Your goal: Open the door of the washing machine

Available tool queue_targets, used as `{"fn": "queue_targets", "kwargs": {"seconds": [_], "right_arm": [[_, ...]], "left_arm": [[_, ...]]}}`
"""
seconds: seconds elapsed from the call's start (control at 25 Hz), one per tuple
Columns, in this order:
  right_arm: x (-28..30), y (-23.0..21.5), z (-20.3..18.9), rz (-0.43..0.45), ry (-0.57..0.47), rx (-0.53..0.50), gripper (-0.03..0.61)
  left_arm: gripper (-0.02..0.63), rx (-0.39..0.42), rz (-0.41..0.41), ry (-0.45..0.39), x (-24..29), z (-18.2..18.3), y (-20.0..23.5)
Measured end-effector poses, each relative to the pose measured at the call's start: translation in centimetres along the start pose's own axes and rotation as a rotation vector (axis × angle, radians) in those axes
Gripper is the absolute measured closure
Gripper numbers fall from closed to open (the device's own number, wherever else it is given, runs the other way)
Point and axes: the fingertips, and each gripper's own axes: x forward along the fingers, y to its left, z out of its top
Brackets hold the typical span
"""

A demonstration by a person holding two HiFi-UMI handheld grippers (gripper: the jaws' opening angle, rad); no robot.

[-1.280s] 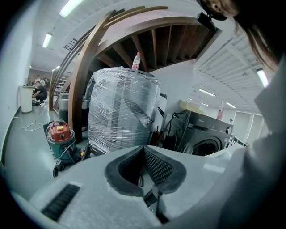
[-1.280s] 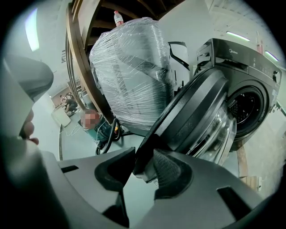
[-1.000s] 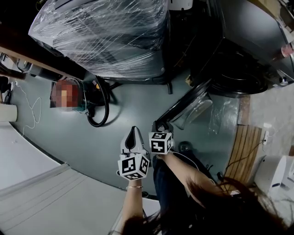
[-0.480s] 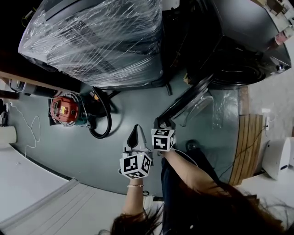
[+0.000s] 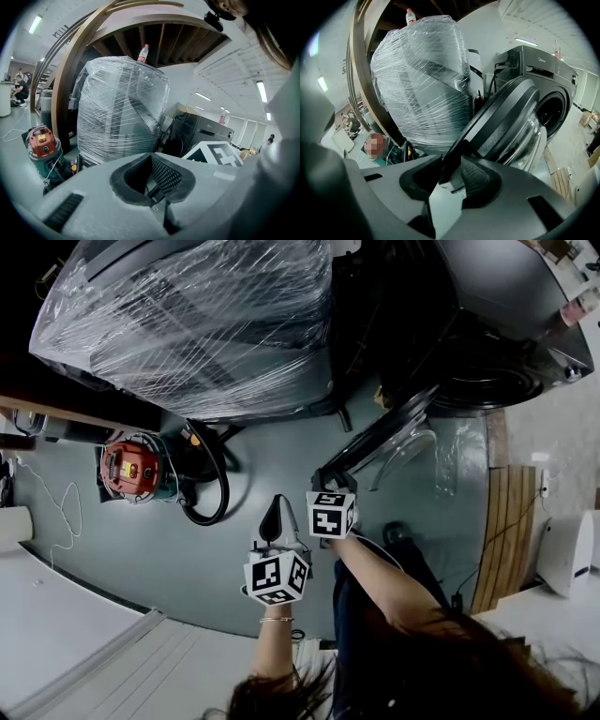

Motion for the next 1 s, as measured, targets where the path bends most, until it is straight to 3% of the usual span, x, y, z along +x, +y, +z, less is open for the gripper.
{"fn": "queue_targets", "kwargs": {"seconds": [1.0], "right_arm": [[2.3,1.5,3.4,0.046,0.008,0.003,0.483]], "left_arm": [[0.6,0.034,-0.01,0.023,0.9,2.9,1.1]]}}
